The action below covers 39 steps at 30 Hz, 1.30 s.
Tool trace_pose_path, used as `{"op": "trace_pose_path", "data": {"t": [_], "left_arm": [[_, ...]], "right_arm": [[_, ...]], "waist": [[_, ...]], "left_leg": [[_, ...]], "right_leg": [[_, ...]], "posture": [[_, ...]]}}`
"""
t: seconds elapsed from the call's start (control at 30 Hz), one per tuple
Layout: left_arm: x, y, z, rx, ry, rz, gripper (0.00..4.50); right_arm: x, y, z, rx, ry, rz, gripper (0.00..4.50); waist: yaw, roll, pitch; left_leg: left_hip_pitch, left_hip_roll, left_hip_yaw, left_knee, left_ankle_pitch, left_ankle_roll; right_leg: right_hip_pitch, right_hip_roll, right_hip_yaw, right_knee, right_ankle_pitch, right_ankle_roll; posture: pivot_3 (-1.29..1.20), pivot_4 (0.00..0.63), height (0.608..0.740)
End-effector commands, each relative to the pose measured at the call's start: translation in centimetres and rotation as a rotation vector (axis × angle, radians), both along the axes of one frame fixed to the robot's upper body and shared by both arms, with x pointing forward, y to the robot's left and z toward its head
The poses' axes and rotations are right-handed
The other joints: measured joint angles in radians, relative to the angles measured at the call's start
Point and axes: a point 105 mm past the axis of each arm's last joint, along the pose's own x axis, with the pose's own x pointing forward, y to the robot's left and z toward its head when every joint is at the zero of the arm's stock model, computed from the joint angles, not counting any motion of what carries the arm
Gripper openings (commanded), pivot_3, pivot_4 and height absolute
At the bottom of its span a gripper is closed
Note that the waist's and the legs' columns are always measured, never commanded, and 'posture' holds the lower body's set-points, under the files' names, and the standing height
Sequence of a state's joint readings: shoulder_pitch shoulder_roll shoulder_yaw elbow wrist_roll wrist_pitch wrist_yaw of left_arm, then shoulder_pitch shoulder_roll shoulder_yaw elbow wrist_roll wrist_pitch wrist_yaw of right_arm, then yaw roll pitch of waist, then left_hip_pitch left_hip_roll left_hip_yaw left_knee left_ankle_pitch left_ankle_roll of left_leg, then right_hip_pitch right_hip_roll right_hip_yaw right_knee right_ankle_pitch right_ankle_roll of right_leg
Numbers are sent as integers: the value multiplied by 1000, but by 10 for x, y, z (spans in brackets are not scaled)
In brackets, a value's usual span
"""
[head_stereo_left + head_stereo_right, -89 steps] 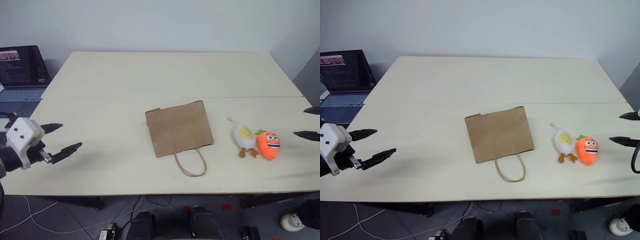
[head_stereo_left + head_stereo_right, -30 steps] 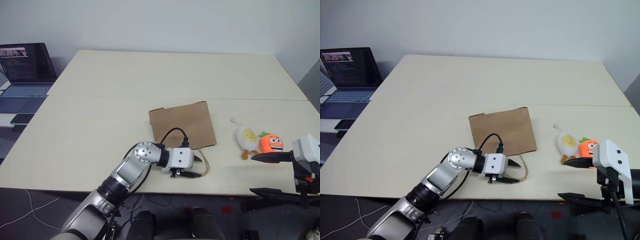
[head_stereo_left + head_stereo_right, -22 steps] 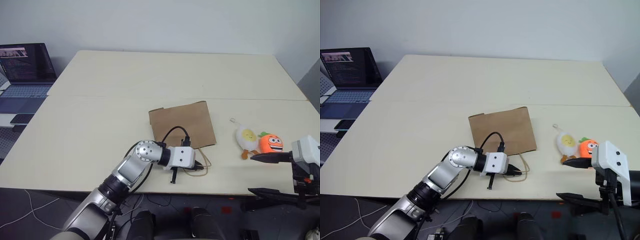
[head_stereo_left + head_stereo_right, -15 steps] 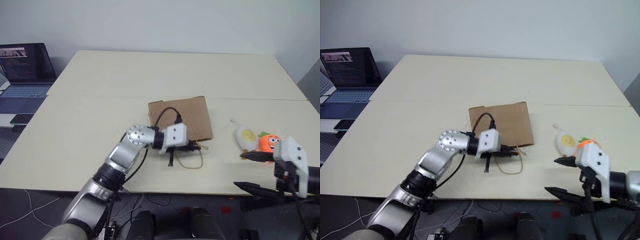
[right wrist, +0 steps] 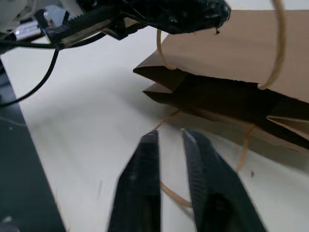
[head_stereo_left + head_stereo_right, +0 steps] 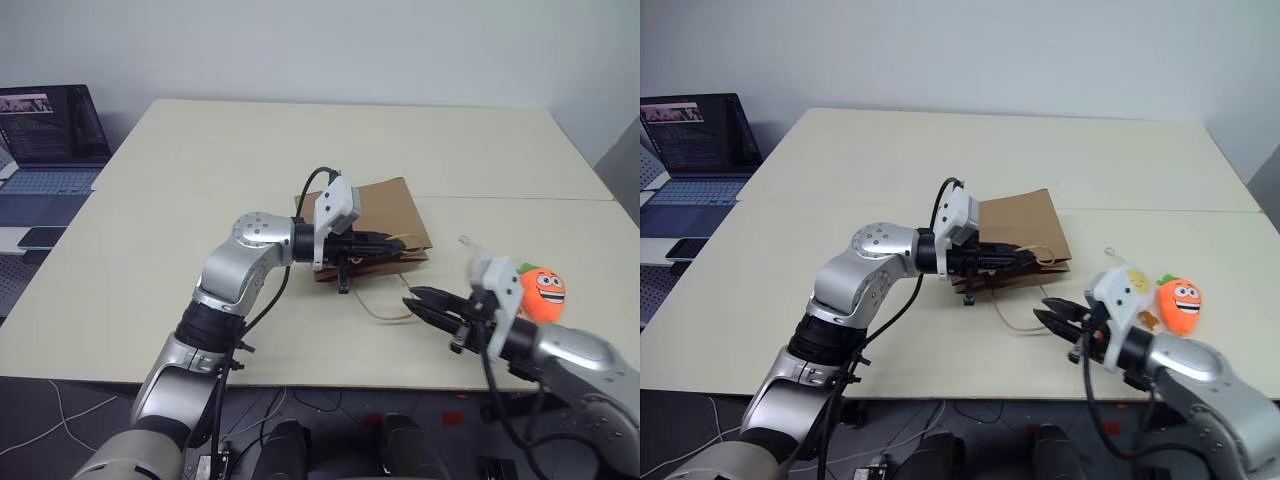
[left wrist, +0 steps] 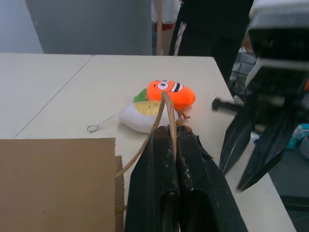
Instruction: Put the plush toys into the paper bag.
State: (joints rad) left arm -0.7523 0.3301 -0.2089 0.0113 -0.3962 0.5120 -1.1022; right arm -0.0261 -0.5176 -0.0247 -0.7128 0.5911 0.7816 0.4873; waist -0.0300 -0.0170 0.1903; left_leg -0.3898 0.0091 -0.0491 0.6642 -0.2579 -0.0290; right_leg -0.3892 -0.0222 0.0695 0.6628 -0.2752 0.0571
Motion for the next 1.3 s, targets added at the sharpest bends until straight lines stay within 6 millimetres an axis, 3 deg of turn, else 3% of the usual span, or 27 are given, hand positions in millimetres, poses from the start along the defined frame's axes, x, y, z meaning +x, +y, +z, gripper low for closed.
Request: {"op": "trace_pose_path", "data": {"t": [0.03,0.23,0.53,0.83,0.93,1.03,1.3], "left_arm": [[-5,-4,20,-55,-20,-18,0],[-7,-8,23,-76,6,-20,0],[-10,-10,26,-100,30,-14,0],[-8,-7,30,-126,74,6,0],[-4,-2,35,-137,75,35,0],[6,10,51,-179,66,101,0],[27,31,117,-267,-133,224,0]], "right_arm": [[17,7,1,14,-66,-76,18],[37,29,-8,51,-99,-135,18],[77,33,-16,92,-167,-301,18],[105,42,-37,107,-173,-405,18],[108,41,-53,104,-139,-452,18],[107,40,-71,85,-115,-471,18],[103,53,-80,75,-100,-425,18]], "waist": [[-1,0,0],[-1,0,0],[-2,0,0],[-3,0,0],[-3,0,0],[-4,0,0],[-6,0,0]], "left_leg": [[0,0,0,0,0,0],[0,0,0,0,0,0],[0,0,0,0,0,0],[0,0,-1,-1,0,0],[0,0,-1,-2,0,0],[0,0,-2,-1,0,0],[4,0,-1,-1,0,-1]], "right_leg": [[0,0,0,0,0,0],[0,0,0,0,0,0],[-1,0,0,0,0,-1],[-1,0,0,1,1,-2],[-1,0,-1,1,1,-2],[-1,0,0,1,1,-2],[1,0,0,1,2,-4]], "posture": [[0,150,740],[0,150,740],[0,150,740],[0,150,740],[0,150,740],[0,150,740],[0,150,740]]}}
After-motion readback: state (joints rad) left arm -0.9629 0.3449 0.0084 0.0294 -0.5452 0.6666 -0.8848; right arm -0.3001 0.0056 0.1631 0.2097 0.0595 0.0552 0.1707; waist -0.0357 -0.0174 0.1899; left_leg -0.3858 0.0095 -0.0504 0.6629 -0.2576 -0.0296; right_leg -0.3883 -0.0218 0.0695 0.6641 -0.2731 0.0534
